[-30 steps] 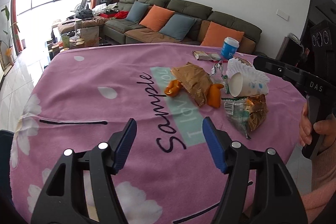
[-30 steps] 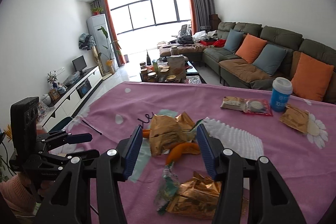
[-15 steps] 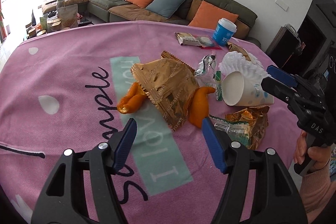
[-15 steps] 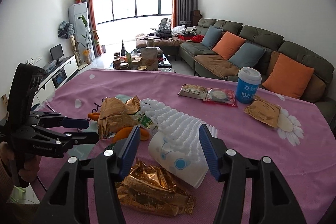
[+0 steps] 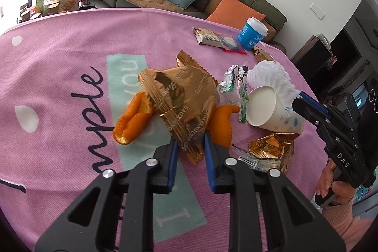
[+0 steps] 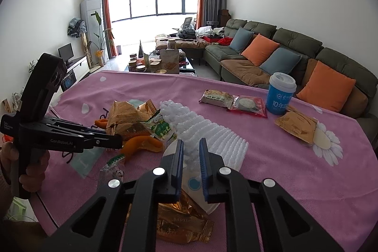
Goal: Collect trash
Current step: 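Grasp the brown snack bag with left tool while right tool grasps a white foam net, then carry the snack bag with left tool while right tool carries the foam net over the bin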
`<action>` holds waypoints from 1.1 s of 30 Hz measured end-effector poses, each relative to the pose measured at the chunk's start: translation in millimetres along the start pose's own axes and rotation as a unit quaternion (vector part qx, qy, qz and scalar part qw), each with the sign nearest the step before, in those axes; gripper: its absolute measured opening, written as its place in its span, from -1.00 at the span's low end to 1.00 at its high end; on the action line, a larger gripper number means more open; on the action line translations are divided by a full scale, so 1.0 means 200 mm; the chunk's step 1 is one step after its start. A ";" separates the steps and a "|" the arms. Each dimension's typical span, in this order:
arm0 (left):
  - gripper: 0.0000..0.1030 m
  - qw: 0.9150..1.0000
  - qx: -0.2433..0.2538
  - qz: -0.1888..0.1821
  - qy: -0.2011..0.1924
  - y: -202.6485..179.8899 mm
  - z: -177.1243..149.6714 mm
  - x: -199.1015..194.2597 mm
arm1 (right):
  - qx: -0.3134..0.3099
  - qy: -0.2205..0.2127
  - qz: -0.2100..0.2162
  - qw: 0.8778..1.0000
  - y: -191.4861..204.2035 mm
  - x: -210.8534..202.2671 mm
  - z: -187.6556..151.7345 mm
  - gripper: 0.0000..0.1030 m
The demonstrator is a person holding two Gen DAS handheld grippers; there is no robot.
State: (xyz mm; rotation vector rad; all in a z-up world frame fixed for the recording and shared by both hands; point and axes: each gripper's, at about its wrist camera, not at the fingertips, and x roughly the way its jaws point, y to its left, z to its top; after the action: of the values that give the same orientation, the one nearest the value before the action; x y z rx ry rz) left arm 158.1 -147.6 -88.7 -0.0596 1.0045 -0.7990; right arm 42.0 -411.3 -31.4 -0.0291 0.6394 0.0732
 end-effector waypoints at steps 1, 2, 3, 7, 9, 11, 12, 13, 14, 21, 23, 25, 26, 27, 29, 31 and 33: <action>-0.72 1.000 0.002 -0.002 -0.001 0.00 -0.01 -0.01 | -0.002 -0.001 -0.001 1.000 0.00 0.00 0.00 -0.81; -0.78 1.000 0.005 -0.003 -0.003 -0.01 -0.01 -0.02 | -0.003 0.000 -0.002 1.000 0.00 0.00 0.00 -0.84; -0.87 1.000 0.007 -0.003 -0.006 -0.01 -0.02 -0.03 | -0.004 -0.001 -0.004 1.000 0.01 -0.01 0.00 -0.85; -0.94 1.000 0.019 0.003 -0.021 -0.02 -0.05 -0.10 | -0.003 -0.017 -0.010 1.000 0.01 -0.04 0.03 -0.87; -0.96 0.999 0.028 0.006 -0.032 -0.03 -0.07 -0.15 | -0.003 -0.024 -0.011 1.000 0.02 -0.07 0.04 -0.88; -0.96 0.998 0.033 0.010 -0.043 -0.04 -0.09 -0.21 | -0.002 -0.032 -0.010 0.999 0.02 -0.09 0.06 -0.88; -0.96 0.998 0.036 0.014 -0.050 -0.04 -0.10 -0.25 | -0.002 -0.036 -0.010 0.999 0.03 -0.11 0.06 -0.88; -0.96 0.998 0.039 0.016 -0.055 -0.04 -0.11 -0.28 | -0.001 -0.041 -0.009 0.999 0.03 -0.12 0.07 -0.88; -0.96 0.997 0.040 0.019 -0.060 -0.04 -0.13 -0.31 | -0.001 -0.045 -0.008 0.999 0.03 -0.13 0.08 -0.88; -0.96 0.994 0.037 0.035 -0.094 0.03 -0.24 -0.56 | -0.010 -0.077 0.018 0.997 0.13 -0.22 0.15 -0.88; -0.96 0.993 0.034 0.046 -0.100 0.06 -0.29 -0.63 | -0.012 -0.087 0.036 0.995 0.16 -0.24 0.16 -0.88; -0.96 0.992 0.031 0.058 -0.106 0.09 -0.33 -0.69 | -0.011 -0.094 0.056 0.994 0.19 -0.26 0.18 -0.88; -0.96 0.992 0.030 0.063 -0.108 0.11 -0.35 -0.72 | -0.008 -0.096 0.069 0.993 0.21 -0.26 0.19 -0.88; -0.96 0.992 0.027 0.066 -0.109 0.12 -0.36 -0.74 | -0.006 -0.097 0.082 0.992 0.23 -0.26 0.19 -0.88; -0.96 0.991 0.022 0.075 -0.111 0.15 -0.39 -0.79 | 0.000 -0.097 0.110 0.989 0.28 -0.25 0.21 -0.88; -0.96 0.989 0.020 0.086 -0.116 0.17 -0.43 -0.83 | 0.004 -0.094 0.137 0.986 0.33 -0.23 0.22 -0.88; -0.96 0.988 0.013 0.091 -0.121 0.19 -0.47 -0.88 | 0.002 -0.089 0.161 0.983 0.40 -0.20 0.23 -0.88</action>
State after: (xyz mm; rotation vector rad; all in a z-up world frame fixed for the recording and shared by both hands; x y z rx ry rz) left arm 58.1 18.1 -27.6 -0.0400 0.7579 -0.6214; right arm 30.5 -332.5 28.4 0.0857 0.4612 0.3838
